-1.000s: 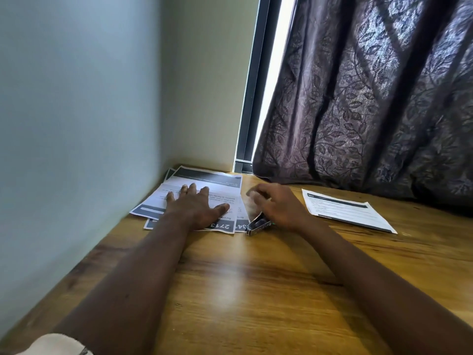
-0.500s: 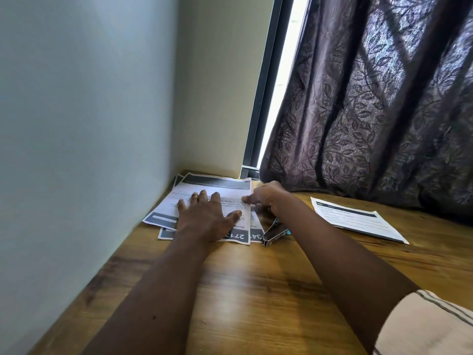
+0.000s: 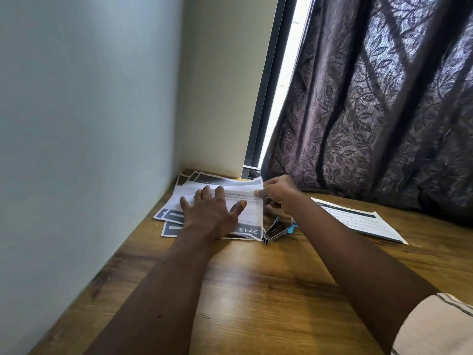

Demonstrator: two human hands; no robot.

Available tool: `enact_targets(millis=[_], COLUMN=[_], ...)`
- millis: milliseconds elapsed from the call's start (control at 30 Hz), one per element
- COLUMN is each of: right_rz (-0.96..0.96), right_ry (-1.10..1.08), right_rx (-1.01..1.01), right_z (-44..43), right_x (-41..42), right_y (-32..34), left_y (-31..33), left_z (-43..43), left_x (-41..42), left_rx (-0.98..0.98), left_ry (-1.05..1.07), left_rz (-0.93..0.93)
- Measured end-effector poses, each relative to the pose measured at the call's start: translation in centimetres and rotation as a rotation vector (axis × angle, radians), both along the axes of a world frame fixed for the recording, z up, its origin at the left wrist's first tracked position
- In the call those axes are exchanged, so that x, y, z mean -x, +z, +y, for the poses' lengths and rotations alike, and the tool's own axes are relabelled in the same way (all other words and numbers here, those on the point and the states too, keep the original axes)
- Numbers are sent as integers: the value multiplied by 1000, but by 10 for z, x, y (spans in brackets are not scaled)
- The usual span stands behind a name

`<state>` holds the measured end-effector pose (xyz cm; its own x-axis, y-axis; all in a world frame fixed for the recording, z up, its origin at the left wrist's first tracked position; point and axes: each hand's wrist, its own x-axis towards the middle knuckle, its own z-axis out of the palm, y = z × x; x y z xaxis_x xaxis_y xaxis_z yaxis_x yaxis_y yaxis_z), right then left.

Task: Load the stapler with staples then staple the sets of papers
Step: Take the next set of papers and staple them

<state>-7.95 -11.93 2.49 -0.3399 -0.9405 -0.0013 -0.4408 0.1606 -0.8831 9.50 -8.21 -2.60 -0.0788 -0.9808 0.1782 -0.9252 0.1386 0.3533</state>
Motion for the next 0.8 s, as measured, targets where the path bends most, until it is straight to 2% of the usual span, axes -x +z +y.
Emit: enact_targets(millis=[67,133,267,367,500,600,667,733,800], right_rz=[33,14,-161,-249,-621,-859,-991,-1097,-1177], right_ry=[-8,-16,10,26,0,-54,-64,-63,-21], right_rx=[134,188,63,47,149,268,349,435,489], right_z=[0,1,9,22,35,48,62,76,90], right_x=[9,20,29,31,31,36,40,43,42], right_y=[6,11,15,16,24,29,30,27,21], left_y=[0,2,3,6,10,14,17,18,16], left_z=[0,1,3,8,15,20,27,36,41], left_x=[1,3,6,11,16,16,18,23,35], left_rx=[12,35,64,138,431,701,803,731,566], left_ry=[0,2,6,-8,-40,24,69,46,-30], left_rz=[3,10,13,42,119,151,206,333,461])
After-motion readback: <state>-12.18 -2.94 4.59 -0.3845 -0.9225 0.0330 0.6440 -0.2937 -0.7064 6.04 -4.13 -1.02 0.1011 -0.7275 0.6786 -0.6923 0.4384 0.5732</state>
